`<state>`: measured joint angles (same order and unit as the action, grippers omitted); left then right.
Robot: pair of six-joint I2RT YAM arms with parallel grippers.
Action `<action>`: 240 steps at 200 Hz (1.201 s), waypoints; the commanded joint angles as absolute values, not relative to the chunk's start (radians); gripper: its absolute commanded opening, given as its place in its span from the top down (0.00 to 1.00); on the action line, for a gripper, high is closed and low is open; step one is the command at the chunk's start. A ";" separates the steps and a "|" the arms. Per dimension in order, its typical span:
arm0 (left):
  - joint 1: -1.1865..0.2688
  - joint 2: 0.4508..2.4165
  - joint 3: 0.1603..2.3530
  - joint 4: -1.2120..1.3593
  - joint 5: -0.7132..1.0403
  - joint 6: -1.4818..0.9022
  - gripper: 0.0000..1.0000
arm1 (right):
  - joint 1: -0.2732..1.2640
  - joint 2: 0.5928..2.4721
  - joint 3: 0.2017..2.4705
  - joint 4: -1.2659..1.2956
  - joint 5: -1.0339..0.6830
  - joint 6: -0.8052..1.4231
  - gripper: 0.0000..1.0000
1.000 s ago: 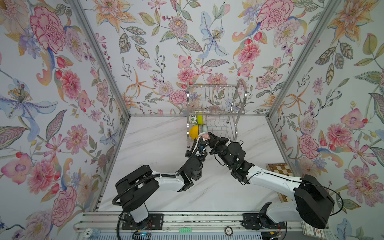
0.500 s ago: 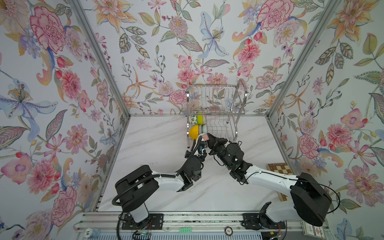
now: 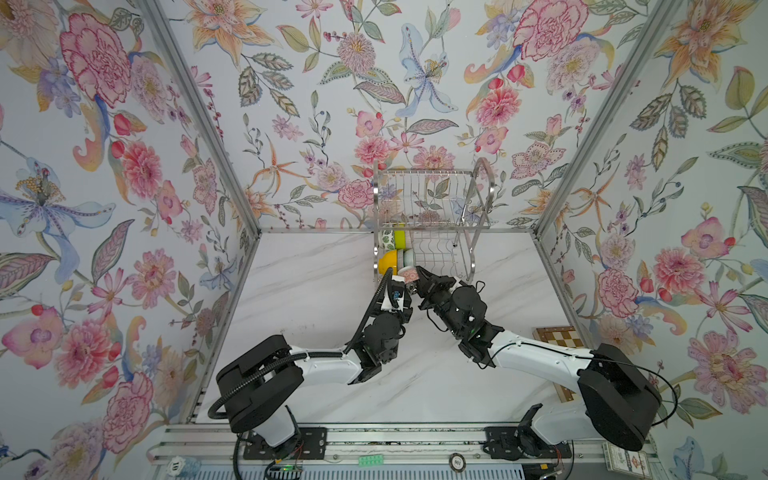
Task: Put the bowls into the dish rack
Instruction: 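Carry the pink patterned bowl on edge toward the rack front with both grippers, then open the left gripper and draw it back while the right holds the bowl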
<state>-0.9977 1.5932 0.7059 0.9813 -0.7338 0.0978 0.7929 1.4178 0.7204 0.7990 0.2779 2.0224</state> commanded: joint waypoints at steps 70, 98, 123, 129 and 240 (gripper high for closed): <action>-0.939 1.465 0.697 0.748 -0.510 -0.112 0.28 | 0.742 1.368 0.670 0.886 0.295 1.956 1.00; -0.922 1.434 0.715 0.668 -0.411 -0.161 0.11 | 0.695 1.338 0.638 0.892 0.248 1.881 1.00; -0.914 1.395 0.720 0.608 -0.367 -0.190 0.01 | 0.641 1.285 0.630 0.821 0.181 1.739 1.00; -0.913 1.383 0.720 0.596 -0.359 -0.194 0.01 | 0.626 1.272 0.633 0.802 0.158 1.698 1.00; -0.771 1.295 0.941 0.112 -0.024 -0.258 0.01 | 0.454 1.239 0.757 0.592 -0.246 1.006 1.00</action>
